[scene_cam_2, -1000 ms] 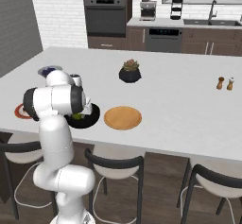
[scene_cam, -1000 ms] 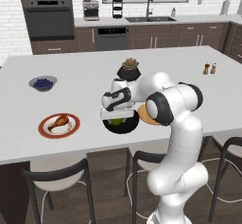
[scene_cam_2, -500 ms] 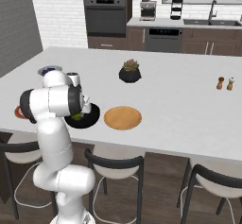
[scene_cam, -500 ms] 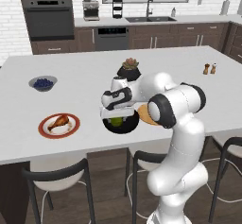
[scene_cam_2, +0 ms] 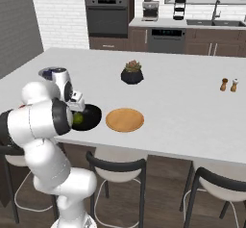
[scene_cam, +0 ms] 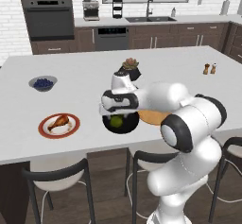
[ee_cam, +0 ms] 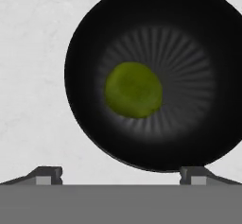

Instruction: Pick the chicken drumstick and lime from their plates and place them in the bowl. Then put the bowl in the fridge.

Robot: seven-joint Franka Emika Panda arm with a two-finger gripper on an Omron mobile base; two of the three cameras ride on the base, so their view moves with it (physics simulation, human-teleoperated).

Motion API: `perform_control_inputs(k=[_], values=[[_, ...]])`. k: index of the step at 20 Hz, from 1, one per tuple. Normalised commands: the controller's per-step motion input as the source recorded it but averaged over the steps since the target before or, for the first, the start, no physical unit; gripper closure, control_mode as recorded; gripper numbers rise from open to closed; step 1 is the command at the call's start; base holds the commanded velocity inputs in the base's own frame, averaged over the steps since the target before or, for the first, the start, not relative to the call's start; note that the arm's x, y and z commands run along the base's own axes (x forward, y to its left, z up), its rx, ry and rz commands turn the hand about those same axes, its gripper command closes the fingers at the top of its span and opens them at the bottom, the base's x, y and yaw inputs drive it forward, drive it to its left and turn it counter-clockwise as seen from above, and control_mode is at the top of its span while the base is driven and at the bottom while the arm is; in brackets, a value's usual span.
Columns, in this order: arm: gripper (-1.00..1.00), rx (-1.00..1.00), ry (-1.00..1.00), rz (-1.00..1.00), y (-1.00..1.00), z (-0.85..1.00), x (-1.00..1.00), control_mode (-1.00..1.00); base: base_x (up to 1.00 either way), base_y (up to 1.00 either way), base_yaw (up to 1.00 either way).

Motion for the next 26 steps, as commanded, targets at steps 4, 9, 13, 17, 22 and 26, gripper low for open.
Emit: perform_control_inputs(k=[4,9,13,17,22,26], values=[[-1.0,0.0,-0.05,-0.24,0.17,0.45,-0.6,-1.0,0.0,0.0,0.0],[-1.0,0.0,-0.01,-0.09,-0.37,0.39,-0.44,-1.0,0.0,0.0,0.0],[-1.0,-0.01,0.06,0.05,-0.97,0.5,-0.43,-1.0,0.0,0.0,0.0],[-1.0,-0.01,0.06,0.15,-0.85,0.46,-0.56,-1.0,0.0,0.0,0.0],[-1.0,-0.02,0.0,0.22,-0.5,0.5,-0.86,-1.0,0.0,0.0,0.0],[-1.0,-0.02,-0.05,0.11,-0.03,0.2,-0.5,1.0,-0.49,0.12,0.08]])
